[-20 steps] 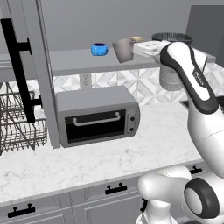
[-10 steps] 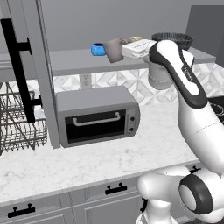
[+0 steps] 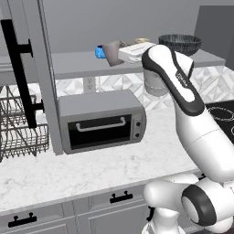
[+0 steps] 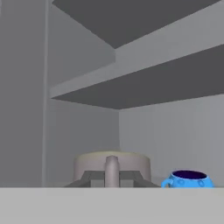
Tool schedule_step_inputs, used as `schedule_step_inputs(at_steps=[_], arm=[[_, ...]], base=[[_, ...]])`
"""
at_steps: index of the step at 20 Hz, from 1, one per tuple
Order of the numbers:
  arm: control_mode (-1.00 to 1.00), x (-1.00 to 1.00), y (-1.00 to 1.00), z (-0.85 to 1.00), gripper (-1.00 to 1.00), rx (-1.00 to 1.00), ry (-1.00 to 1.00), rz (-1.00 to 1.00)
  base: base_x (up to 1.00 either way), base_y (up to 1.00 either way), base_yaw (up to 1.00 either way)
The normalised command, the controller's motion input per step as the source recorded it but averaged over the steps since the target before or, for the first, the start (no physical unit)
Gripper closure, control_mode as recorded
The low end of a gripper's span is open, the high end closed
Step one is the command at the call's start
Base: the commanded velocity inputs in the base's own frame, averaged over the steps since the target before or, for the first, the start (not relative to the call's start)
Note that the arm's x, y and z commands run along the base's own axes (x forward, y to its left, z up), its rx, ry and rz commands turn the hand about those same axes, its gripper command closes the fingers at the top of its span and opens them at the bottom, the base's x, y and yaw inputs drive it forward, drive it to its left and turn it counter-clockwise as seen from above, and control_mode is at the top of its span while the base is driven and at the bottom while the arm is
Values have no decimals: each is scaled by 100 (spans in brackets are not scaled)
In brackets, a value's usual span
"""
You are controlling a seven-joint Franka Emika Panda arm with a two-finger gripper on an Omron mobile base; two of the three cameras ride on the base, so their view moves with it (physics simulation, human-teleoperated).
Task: Gather all objects into one cabinet and sort the glasses and bowls to opposite sides.
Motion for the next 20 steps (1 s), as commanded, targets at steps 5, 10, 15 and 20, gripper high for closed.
schedule_step_inputs(at_steps=[5, 10, 15, 20], arm=[[-100, 0, 17, -4, 100, -1, 0, -29], [-100, 0, 27, -5, 100, -1, 0, -14], [-100, 4, 0, 0, 100, 0, -1, -18], [-100, 1, -1, 0, 100, 1, -1, -29]], base=[[0, 0, 0], [0, 0, 0], [0, 0, 0], [0, 0, 0]])
